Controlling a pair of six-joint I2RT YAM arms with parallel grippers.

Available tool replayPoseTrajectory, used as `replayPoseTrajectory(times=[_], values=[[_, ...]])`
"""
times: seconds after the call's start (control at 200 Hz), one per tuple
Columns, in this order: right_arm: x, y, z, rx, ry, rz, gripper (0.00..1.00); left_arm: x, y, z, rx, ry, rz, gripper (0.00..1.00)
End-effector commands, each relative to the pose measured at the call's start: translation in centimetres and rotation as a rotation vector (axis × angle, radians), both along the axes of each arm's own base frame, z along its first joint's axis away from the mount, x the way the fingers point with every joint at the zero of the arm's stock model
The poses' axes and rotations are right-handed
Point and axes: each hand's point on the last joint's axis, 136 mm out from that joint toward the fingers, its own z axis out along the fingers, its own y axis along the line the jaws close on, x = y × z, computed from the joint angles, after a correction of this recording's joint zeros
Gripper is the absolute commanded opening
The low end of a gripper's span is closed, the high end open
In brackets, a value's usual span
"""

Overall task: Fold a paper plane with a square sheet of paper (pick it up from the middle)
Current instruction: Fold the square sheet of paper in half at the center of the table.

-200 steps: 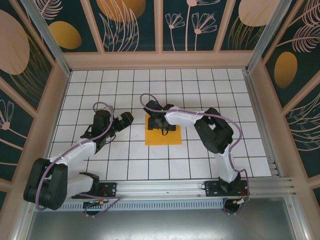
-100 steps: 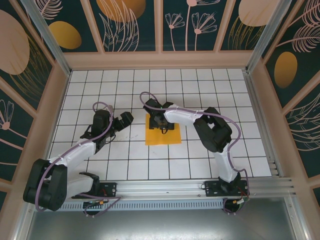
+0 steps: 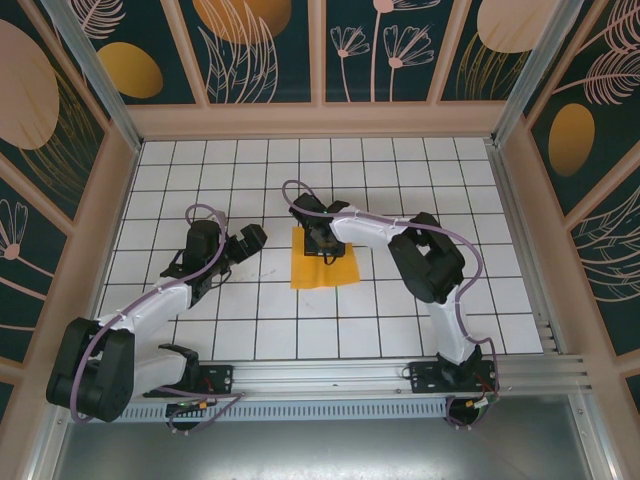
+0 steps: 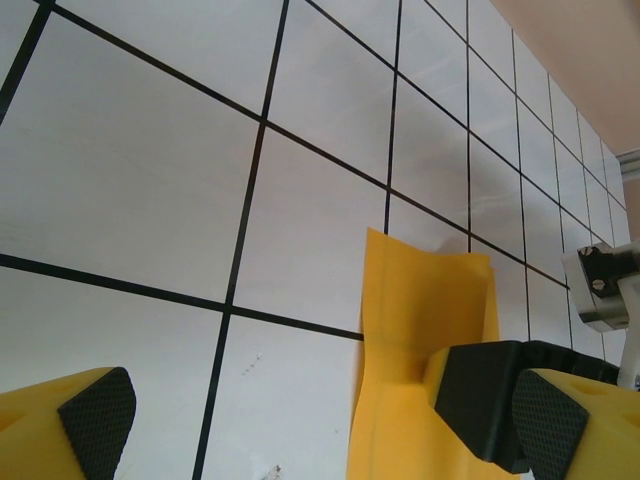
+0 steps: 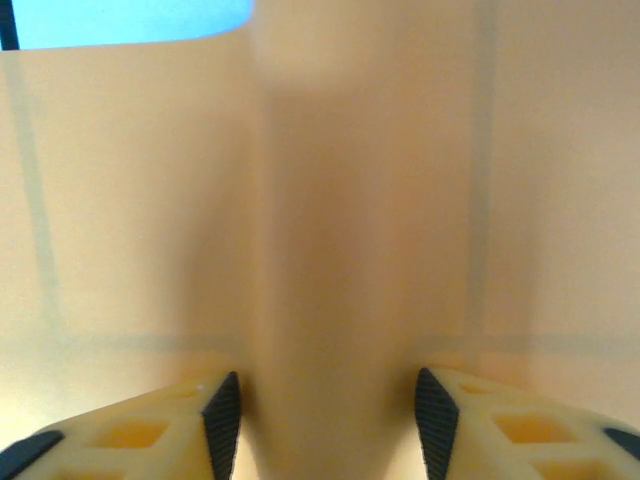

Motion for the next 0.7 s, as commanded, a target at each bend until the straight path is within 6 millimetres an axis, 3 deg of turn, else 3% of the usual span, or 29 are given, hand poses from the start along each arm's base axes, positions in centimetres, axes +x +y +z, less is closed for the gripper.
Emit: replayPoseTrajectory(times=[0.0,0.19,0.345,0.53,0.605,0.696], values=[[0.1,1.8,1.4,0.104,-0.006,0.021,0.41,0.1,-0.3,1.0,0.006,-0.023,-0.018,0.99],[0.6,2.8,4.5,0.213,-0.045,0.034,0.44,0.1,-0.3,1.1,0.007,-0.025,-0.019,0.99],[0.5,5.5,10.0,0.54,-0.081,0.089,0.42,0.2,-0.3,1.3,0.007,-0.03,-0.022,0.99],[-0.2,5.4,14.0,0.889,-0.073,0.132,0.43,0.1,-0.3,2.2,-0.001,-0.047,-0.021,0.99],[-0.6,4.7,13.9,0.959,-0.042,0.14,0.44,0.1,-0.4,2.7,-0.008,-0.06,-0.024,0.99],[-0.5,3.1,11.3,0.934,0.001,0.088,0.44,0.1,-0.9,3.4,-0.027,-0.082,-0.051,0.99]])
